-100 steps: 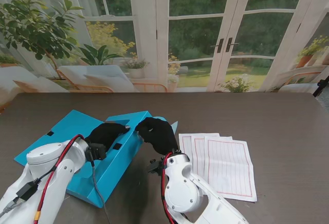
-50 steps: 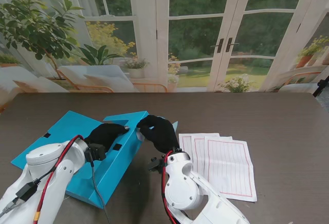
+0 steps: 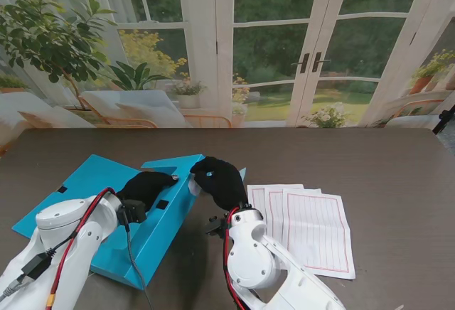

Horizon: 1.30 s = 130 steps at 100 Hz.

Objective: Peel a label from the label roll, stick it on the side of the file box and file the documents

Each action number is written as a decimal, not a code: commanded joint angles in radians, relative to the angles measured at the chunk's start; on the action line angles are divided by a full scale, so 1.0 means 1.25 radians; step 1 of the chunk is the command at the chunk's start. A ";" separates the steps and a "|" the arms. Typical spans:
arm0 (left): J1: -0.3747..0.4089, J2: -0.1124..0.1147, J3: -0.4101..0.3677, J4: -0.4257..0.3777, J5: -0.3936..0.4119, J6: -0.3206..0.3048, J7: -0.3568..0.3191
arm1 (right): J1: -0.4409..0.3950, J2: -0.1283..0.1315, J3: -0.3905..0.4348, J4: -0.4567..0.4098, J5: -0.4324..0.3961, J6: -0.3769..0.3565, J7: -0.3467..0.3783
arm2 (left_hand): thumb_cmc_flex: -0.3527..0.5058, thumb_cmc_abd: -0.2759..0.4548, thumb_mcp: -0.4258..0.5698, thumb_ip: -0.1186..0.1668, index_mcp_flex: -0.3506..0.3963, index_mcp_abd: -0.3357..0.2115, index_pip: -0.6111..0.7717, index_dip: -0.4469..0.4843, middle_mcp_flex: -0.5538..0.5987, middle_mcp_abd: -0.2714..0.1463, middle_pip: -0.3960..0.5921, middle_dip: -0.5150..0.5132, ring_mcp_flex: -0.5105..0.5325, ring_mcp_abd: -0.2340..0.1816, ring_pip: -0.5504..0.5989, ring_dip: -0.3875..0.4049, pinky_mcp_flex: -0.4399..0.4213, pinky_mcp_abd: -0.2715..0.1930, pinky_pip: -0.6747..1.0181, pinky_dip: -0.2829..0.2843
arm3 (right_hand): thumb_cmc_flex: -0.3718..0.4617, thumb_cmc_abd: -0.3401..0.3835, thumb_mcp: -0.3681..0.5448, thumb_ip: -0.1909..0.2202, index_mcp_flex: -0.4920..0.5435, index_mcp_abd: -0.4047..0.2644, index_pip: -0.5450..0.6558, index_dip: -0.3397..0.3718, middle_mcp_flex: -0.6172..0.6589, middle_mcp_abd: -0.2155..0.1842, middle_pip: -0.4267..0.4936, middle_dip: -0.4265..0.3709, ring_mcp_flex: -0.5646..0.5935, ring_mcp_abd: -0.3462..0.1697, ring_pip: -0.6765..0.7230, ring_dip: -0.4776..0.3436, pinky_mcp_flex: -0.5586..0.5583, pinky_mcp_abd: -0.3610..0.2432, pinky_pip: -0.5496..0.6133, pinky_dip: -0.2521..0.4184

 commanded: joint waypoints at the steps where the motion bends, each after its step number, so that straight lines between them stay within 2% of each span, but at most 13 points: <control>1: 0.001 -0.003 0.001 -0.014 -0.002 0.001 -0.020 | -0.001 -0.005 0.000 0.002 0.002 0.003 0.011 | 0.091 0.021 0.087 0.033 0.027 -0.048 0.048 0.004 0.029 -0.004 0.033 0.016 0.039 0.084 0.040 0.011 -0.028 -0.043 0.015 0.019 | 0.005 0.026 -0.009 0.000 -0.026 -0.015 0.001 0.010 -0.033 -0.020 0.003 -0.015 -0.049 -0.028 -0.043 -0.026 -0.272 -0.028 -0.012 -0.007; 37: 0.004 -0.002 -0.002 -0.018 0.001 0.003 -0.020 | 0.003 -0.006 0.004 0.014 0.008 0.011 0.013 | 0.091 0.022 0.086 0.033 0.027 -0.048 0.048 0.004 0.028 -0.004 0.033 0.016 0.039 0.085 0.041 0.011 -0.028 -0.043 0.015 0.020 | 0.003 0.028 -0.010 -0.003 -0.048 -0.007 0.007 0.016 -0.058 -0.011 0.018 -0.019 -0.068 -0.031 -0.035 -0.028 -0.282 -0.032 -0.023 -0.005; 130: 0.002 -0.002 -0.004 -0.019 0.001 0.009 -0.021 | -0.006 0.001 0.009 0.017 0.004 0.018 0.027 | 0.091 0.022 0.086 0.032 0.027 -0.049 0.048 0.004 0.028 -0.003 0.033 0.016 0.039 0.085 0.040 0.011 -0.029 -0.043 0.014 0.020 | -0.003 0.034 -0.015 -0.010 -0.058 0.001 0.017 0.013 -0.042 -0.008 0.029 -0.023 -0.065 -0.023 -0.019 -0.033 -0.280 -0.030 -0.022 0.005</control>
